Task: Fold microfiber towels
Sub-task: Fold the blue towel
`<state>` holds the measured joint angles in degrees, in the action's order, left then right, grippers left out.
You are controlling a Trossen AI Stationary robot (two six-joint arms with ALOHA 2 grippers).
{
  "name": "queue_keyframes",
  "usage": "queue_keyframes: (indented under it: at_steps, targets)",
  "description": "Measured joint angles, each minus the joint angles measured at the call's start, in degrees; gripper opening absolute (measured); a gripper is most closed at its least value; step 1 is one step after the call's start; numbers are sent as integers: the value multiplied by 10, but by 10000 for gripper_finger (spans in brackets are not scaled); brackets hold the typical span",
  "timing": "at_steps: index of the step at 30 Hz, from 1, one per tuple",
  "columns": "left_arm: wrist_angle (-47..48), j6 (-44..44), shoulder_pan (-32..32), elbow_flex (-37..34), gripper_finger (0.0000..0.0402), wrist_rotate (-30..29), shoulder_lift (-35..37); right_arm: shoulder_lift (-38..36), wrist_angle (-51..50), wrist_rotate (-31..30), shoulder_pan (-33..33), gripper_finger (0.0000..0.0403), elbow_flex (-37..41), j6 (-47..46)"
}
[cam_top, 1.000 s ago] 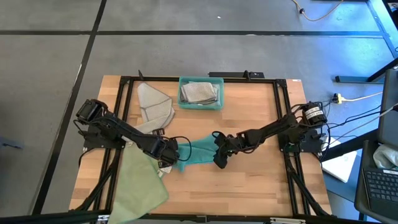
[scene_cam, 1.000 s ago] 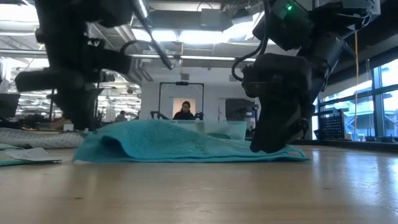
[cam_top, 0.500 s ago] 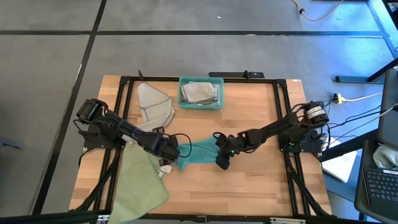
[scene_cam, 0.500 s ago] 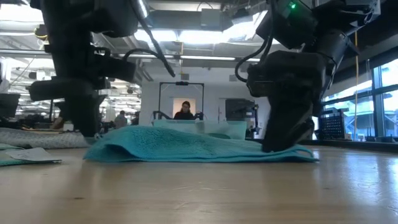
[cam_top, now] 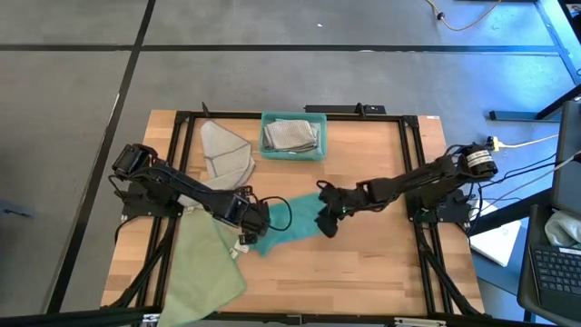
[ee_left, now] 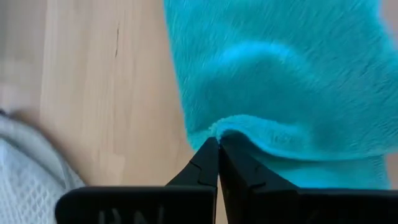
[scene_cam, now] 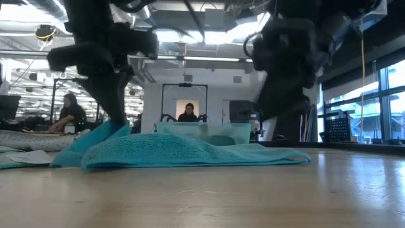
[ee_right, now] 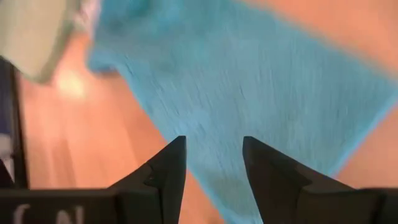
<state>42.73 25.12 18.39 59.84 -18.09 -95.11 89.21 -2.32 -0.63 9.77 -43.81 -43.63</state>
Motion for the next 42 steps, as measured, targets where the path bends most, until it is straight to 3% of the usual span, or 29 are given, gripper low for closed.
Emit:
queue_keyframes:
  at_steps: [7,16,31,42]
  targets:
    - [-48,-2,0,2,0,34,0,3,10,-118,-28,162,-2,32]
    - [21,31,0,2,0,22,0,89,73,-42,-76,162,-2,36]
    - [71,89,3,2,0,26,5,124,45,-42,-97,161,-6,107]
    - [-68,74,2,2,0,22,91,88,-61,-28,-112,161,-4,119]
